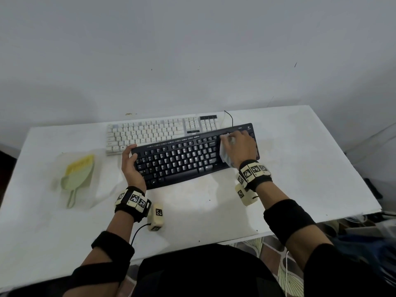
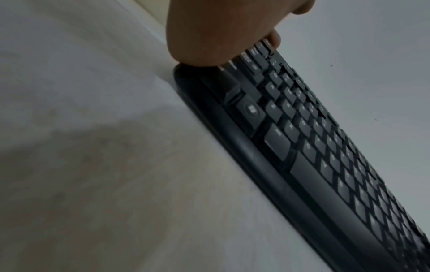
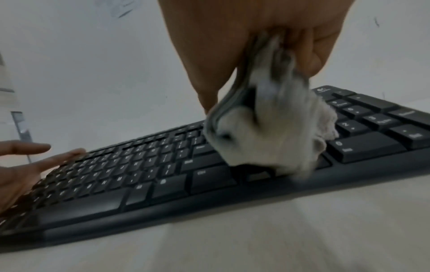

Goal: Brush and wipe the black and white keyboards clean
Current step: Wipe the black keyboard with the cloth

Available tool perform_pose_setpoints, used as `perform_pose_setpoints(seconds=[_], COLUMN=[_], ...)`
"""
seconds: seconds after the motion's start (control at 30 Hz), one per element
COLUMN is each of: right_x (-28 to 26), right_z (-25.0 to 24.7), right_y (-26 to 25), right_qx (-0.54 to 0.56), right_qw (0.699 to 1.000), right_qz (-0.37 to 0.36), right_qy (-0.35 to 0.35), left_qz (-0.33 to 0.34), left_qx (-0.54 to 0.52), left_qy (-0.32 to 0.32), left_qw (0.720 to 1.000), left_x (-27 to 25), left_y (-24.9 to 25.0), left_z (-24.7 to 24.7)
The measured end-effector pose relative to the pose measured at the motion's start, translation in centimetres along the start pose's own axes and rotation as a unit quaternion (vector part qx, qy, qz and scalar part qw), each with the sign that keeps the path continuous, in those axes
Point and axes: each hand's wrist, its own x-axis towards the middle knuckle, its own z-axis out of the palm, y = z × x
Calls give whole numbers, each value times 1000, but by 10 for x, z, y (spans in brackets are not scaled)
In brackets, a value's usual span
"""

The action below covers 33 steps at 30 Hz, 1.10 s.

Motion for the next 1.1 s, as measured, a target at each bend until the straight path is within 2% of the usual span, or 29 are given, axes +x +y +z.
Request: perform_pose_setpoints(seconds=[0.13, 0.2, 0.33, 0.47, 0.53, 0.6, 0.73, 0.8, 0.93, 1.1], right_x=[-10, -7, -3, -11, -13, -10, 0, 0, -17, -48], right_z=[8, 4, -5, 2, 6, 3, -5, -5, 7, 40], right_y=[5, 13, 14, 4, 6, 10, 16, 10, -32, -111], right_qx=[27, 34, 88, 40, 2, -14, -12, -5, 29, 55], right_qw=[999, 999, 994, 994, 991, 993, 1000, 1000, 993, 964], right_qz=[19, 7, 29, -103, -136, -118, -26, -21, -114, -239], right_qy=[-3, 22, 63, 22, 2, 0, 2, 2, -30, -103], left_qz=[1, 5, 13, 15, 8, -6, -29, -35, -48, -78], left_qx=[-3, 5, 9, 5, 5, 11, 10, -3, -31, -33], left_qy=[-3, 1, 4, 11, 13, 17, 23, 24, 31, 45], left_qw=[1000, 1000, 1000, 1000, 1000, 1000, 999, 999, 998, 995], left_x=[-3, -2, -10, -11, -10, -11, -12, -17, -24, -27], left_y=[3, 3, 12, 13, 13, 15, 16, 21, 34, 42], left_z=[1, 0, 8, 10, 11, 12, 10, 14, 23, 31])
